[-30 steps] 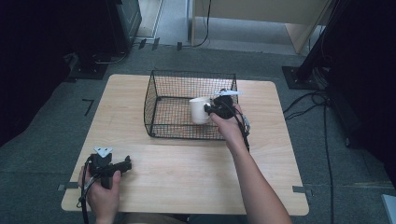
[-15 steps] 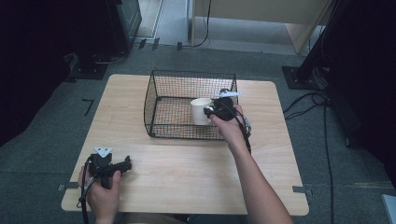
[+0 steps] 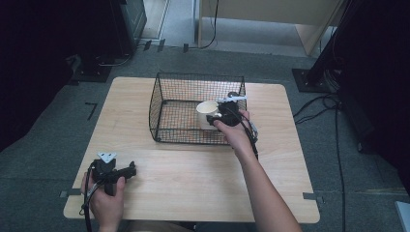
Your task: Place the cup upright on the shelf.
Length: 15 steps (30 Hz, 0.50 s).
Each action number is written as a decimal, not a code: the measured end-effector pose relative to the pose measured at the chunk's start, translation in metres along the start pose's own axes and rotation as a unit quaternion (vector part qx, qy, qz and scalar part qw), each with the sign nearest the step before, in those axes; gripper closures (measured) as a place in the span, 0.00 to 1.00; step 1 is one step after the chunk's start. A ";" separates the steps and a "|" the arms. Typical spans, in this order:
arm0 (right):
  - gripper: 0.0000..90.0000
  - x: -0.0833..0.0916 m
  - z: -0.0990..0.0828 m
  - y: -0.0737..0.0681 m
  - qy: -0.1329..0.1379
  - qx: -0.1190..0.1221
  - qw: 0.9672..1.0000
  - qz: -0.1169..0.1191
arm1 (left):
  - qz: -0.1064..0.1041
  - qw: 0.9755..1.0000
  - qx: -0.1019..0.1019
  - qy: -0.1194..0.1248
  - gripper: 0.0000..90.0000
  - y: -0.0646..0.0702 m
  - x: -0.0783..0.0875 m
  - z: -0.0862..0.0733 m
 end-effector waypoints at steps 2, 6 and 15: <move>0.41 0.000 0.000 -0.002 0.000 0.000 1.000 0.004 | 0.000 1.000 0.000 0.000 0.00 0.000 0.000 0.000; 0.42 -0.001 0.000 -0.002 0.000 -0.003 1.000 0.007 | 0.000 1.000 0.000 0.000 0.00 0.000 0.000 0.000; 0.43 0.008 0.006 -0.002 0.022 -0.021 0.999 0.013 | 0.000 1.000 0.000 0.000 0.00 0.000 0.000 0.000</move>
Point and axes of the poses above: each handheld gripper's, and its own axes: x roughly backward along the jaws, z roughly out of its top, y roughly to its right, the point moved 9 cm from there along -x, roughly forward along the jaws, and after that the axes turned 2 degrees about -z, right-handed, at the moved point
